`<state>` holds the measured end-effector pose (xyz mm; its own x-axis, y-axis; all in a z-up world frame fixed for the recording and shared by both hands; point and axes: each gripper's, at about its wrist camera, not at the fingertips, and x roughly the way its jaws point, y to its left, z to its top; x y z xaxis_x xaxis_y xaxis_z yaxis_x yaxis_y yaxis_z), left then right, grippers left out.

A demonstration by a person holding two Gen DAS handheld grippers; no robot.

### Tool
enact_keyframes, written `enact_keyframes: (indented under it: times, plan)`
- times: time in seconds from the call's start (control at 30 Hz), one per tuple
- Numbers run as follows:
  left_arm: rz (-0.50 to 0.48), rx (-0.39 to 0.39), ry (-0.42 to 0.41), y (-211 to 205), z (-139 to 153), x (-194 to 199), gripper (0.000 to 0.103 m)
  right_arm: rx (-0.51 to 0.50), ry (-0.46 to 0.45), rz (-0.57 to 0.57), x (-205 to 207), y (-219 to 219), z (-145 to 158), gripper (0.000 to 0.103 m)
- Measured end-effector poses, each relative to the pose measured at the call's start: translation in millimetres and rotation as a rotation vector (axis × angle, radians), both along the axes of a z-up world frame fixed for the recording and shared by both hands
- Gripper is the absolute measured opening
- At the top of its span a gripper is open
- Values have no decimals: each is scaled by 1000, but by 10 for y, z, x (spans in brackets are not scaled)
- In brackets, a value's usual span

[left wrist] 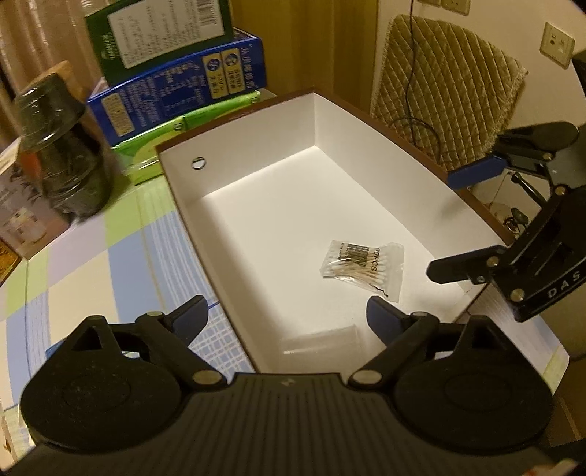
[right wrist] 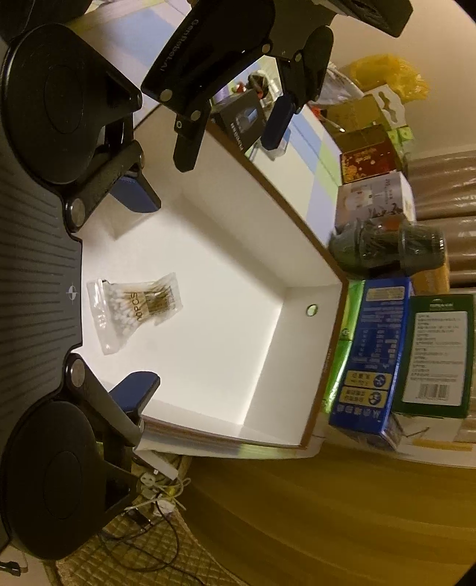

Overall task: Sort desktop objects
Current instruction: 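Release the swab bag and the clear cup into the white box, then move both tools back to the table and grasp the black box with the right gripper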

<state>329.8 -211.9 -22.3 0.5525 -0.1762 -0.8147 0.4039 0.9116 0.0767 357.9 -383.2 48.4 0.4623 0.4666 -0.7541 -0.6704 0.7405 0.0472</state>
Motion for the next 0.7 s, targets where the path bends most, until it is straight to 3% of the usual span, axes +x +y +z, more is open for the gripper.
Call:
enact_keyframes:
  times: [0.7]
  plan:
    - [126, -69, -18, 483, 202, -741, 92, 75, -14, -76, -701, -26, 156, 96]
